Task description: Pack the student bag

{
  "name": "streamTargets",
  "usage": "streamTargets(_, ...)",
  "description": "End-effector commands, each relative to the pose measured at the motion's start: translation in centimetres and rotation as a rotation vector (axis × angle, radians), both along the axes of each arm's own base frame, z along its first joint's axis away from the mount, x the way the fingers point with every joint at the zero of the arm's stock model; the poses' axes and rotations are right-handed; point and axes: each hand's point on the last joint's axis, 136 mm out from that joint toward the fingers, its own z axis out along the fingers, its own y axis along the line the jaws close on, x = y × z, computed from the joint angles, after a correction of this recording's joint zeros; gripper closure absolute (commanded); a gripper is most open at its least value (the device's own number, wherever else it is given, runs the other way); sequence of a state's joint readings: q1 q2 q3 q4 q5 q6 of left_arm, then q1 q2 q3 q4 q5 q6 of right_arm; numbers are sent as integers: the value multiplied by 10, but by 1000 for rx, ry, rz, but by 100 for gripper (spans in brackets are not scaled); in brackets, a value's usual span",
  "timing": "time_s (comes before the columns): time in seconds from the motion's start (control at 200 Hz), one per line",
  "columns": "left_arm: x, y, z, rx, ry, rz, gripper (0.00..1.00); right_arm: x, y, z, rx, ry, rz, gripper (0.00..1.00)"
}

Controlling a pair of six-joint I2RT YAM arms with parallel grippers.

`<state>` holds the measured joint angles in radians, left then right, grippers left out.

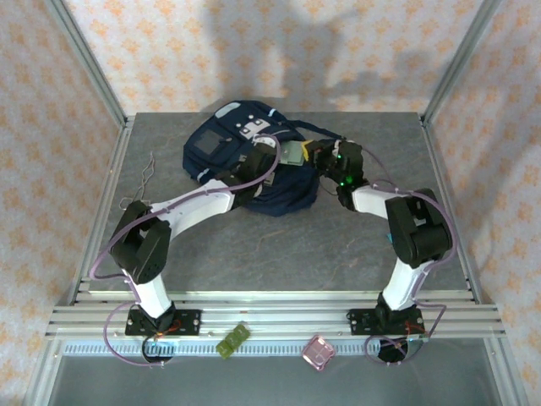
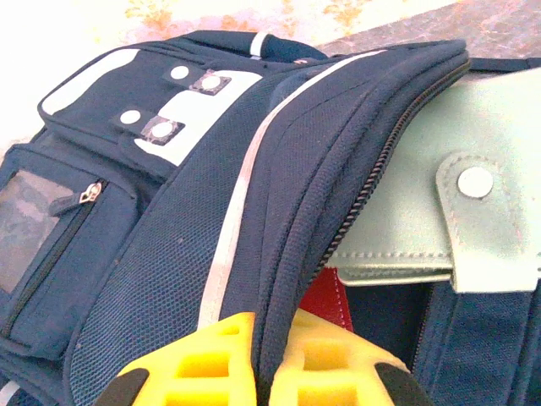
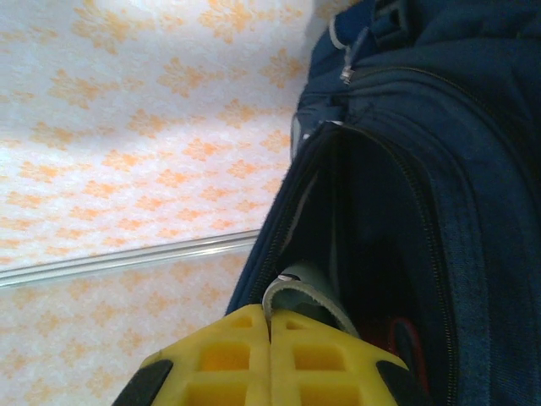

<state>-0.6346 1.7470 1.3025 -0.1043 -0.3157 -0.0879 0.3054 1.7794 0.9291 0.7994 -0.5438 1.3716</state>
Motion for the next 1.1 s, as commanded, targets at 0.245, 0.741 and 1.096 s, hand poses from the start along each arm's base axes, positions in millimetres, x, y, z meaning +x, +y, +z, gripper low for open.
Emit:
streamTargets(0.245,-6,-27,58,-199,-41,-68,100,16,-4,33,98,-87,-52,100)
streamTargets(0.741,-12,-59,68,-404,10,-140,100,32,69,-32,-61,63,74,96)
streamTargets(1.096,-17,-88,58,-496,90,-174,100,-15,-29,-14,-478,58,-6,60)
